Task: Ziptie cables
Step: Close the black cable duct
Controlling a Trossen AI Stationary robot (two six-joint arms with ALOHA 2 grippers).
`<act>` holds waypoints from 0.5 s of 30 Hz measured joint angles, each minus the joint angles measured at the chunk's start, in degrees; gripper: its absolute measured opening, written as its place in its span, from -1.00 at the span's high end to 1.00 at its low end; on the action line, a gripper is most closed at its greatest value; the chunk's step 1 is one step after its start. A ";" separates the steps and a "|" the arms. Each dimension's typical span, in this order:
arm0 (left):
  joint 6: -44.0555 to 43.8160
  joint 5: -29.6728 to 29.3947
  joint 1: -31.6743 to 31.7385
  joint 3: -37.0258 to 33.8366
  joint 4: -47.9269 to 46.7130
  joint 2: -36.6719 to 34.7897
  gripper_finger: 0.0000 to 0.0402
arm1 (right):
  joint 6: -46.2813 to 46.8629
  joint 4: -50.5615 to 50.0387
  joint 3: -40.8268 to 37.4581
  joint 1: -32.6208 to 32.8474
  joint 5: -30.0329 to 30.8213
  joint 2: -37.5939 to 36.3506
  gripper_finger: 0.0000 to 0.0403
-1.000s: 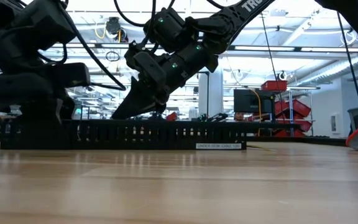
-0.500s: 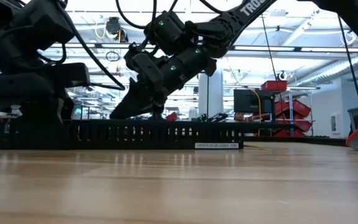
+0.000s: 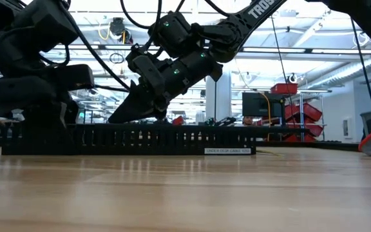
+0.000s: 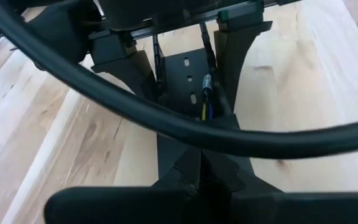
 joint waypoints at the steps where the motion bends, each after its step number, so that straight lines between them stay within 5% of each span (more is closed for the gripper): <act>1: -0.03 0.00 0.01 0.00 0.03 0.00 -0.24 | -0.24 -0.01 0.00 0.03 0.33 -0.11 1.00; 15: 0.55 0.02 0.02 0.14 0.69 -0.02 -0.24 | -3.89 -5.85 -0.03 0.25 0.82 -5.79 0.83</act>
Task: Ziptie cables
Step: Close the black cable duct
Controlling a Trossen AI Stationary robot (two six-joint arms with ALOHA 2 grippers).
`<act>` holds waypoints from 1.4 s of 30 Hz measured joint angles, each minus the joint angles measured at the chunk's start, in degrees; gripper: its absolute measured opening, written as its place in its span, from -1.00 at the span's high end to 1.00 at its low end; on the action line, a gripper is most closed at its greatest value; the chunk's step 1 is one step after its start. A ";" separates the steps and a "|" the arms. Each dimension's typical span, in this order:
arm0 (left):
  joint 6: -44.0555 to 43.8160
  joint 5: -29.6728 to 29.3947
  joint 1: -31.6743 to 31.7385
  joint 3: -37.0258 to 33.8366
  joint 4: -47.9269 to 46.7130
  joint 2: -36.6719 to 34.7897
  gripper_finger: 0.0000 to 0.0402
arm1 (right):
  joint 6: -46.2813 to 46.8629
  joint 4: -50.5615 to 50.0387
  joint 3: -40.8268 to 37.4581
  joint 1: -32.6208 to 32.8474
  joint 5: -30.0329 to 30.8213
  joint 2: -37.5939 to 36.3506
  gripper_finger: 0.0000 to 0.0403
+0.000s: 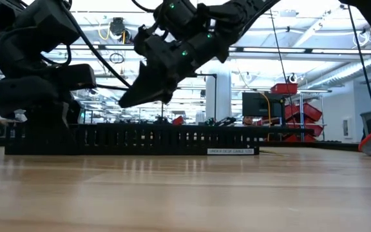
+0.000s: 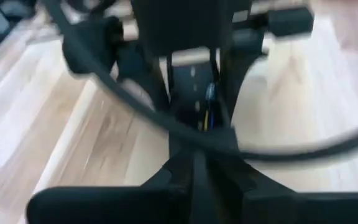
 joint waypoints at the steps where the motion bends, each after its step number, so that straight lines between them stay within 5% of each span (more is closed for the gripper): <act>1: 0.02 0.02 0.01 0.03 -0.15 0.00 -0.24 | -0.09 -1.65 0.01 0.00 0.01 -0.49 0.81; 15: 1.51 2.45 0.75 -0.08 2.75 -0.20 -0.41 | -0.61 -8.05 0.05 1.10 2.89 -1.60 0.74; 23: 2.43 -2.31 0.74 -0.08 4.36 -0.11 -0.43 | -0.60 -8.40 0.05 1.16 2.86 -1.60 0.74; 42: 1.35 -3.72 0.39 0.10 5.44 4.02 -0.20 | 1.38 -8.82 0.38 1.53 2.38 1.23 0.74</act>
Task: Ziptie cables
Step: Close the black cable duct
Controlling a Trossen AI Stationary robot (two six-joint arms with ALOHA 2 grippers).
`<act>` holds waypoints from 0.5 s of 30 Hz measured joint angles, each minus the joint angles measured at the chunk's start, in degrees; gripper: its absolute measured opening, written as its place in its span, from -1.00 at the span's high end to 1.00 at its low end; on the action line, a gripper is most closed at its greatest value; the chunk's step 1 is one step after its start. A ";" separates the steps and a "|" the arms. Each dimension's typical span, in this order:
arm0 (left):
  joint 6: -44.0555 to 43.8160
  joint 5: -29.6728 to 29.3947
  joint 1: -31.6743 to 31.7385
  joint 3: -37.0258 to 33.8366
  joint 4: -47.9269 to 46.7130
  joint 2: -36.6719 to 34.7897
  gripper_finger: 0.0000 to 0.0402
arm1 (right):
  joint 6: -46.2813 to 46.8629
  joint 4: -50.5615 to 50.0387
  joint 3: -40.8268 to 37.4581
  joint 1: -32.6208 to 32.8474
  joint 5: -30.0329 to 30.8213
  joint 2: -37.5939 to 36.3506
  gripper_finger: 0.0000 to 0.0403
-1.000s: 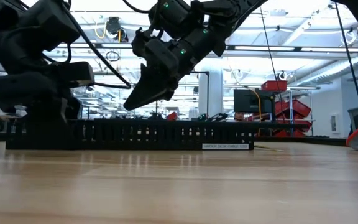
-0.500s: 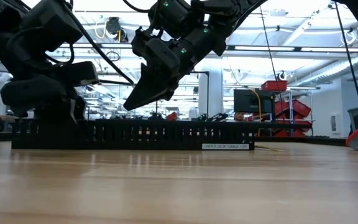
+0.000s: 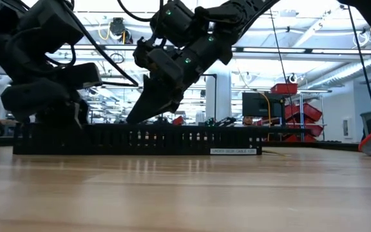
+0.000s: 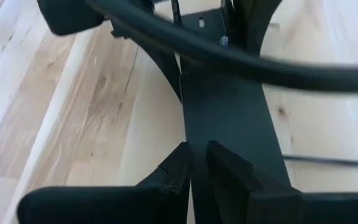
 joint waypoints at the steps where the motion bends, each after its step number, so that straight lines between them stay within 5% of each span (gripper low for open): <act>1: -0.07 0.00 0.00 0.06 0.27 0.32 -0.20 | -0.04 0.60 -0.04 0.02 -0.08 0.06 0.74; 15: 0.79 0.02 -0.13 -0.10 2.09 0.88 -0.19 | 0.93 8.93 -0.01 -0.09 -3.22 3.86 0.99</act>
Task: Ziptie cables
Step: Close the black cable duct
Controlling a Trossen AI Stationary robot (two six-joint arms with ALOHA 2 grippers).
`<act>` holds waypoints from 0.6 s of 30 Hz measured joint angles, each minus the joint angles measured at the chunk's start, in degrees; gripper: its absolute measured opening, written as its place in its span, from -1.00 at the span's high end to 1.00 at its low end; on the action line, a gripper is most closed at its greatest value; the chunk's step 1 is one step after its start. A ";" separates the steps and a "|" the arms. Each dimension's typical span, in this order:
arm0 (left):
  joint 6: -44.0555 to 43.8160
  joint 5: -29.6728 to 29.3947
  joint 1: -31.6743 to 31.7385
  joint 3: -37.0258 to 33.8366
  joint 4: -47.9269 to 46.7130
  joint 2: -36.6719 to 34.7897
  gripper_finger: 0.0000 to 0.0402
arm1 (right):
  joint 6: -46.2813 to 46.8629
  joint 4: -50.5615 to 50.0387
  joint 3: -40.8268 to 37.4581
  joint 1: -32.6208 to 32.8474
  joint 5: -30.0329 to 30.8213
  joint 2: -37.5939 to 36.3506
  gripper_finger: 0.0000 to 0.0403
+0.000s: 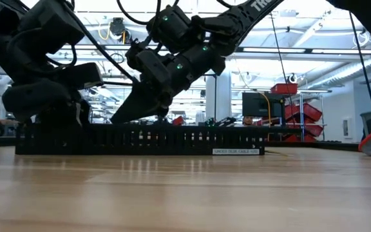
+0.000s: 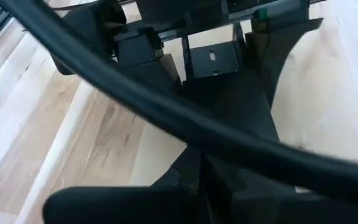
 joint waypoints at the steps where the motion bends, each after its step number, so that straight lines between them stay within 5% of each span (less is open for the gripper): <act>1: 0.27 0.02 0.00 -0.03 0.21 0.00 -0.20 | 0.10 0.07 0.00 0.03 -0.03 0.09 0.99; 18: 1.79 0.71 0.02 -0.14 3.57 0.20 -0.35 | -0.13 4.91 -0.34 0.04 -1.43 0.46 1.00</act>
